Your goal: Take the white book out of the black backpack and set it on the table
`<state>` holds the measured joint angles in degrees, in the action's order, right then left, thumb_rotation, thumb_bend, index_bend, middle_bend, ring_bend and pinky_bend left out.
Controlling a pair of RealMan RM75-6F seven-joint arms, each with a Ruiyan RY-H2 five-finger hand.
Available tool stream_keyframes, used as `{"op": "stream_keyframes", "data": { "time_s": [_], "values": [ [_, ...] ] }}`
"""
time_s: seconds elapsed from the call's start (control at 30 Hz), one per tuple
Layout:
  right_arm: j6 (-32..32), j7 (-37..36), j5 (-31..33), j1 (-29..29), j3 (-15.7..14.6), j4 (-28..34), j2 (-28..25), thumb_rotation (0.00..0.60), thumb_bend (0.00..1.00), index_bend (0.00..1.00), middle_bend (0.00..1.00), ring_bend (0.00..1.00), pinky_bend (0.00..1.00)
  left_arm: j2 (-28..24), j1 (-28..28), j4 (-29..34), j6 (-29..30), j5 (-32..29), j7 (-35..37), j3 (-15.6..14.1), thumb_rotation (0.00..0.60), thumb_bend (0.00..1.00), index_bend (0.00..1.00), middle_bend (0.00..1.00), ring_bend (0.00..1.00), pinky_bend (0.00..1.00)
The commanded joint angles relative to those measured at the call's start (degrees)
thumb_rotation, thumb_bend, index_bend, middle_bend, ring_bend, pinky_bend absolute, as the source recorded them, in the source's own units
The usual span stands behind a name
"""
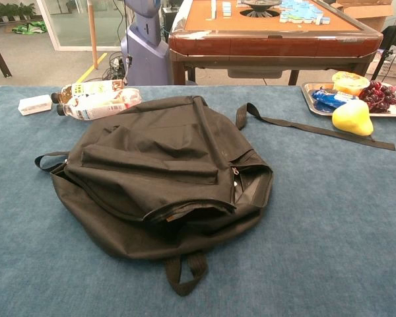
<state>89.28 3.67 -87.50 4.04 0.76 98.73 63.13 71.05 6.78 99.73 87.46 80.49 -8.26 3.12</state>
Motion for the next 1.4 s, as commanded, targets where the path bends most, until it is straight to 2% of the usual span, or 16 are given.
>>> {"op": "stream_keyframes", "data": {
  "time_s": [0.03,0.3,0.53,0.7,1.0,1.4],
  "values": [
    [0.5,0.0,-0.4,-0.4,0.2,0.2,-0.2,0.6,0.15,0.29,0.18,0.17,0.31,0.0,-0.1,0.1,-0.1,0.3,0.0,0.0,0.6,0.27,0.31,0.17,0.13,0.03],
    [1.2,0.2,-0.4,-0.6,1.6,0.8,-1.5,0.6,0.15,0.29,0.18,0.17,0.31,-0.5,1.9,-1.2,-3.2,2.6,1.3,0.0,0.6,0.27,0.31,0.17,0.13,0.03],
    [1.0,0.4,0.7,0.1,3.8,2.1,-4.0,0.6,0.15,0.29,0.18,0.17,0.31,-0.1,6.7,-5.2,-11.0,5.0,5.7,-0.3,0.6,0.27,0.3,0.17,0.13,0.03],
    [0.8,0.8,1.0,0.5,4.7,3.0,-4.7,0.6,0.15,0.28,0.18,0.17,0.31,1.1,11.0,-8.9,-16.8,7.9,8.7,-1.0,0.6,0.2,0.22,0.15,0.13,0.02],
    [0.0,0.7,1.7,0.6,5.0,3.0,-4.5,0.6,0.15,0.28,0.18,0.17,0.31,7.6,18.1,-16.7,-21.5,13.1,14.6,-0.7,0.6,0.17,0.11,0.08,0.1,0.02],
    [0.7,0.0,2.5,-0.5,5.2,2.5,-4.7,0.6,0.15,0.28,0.18,0.17,0.31,14.7,24.7,-23.5,-24.6,15.3,18.7,-0.6,0.6,0.17,0.09,0.07,0.08,0.02]
  ]
}}
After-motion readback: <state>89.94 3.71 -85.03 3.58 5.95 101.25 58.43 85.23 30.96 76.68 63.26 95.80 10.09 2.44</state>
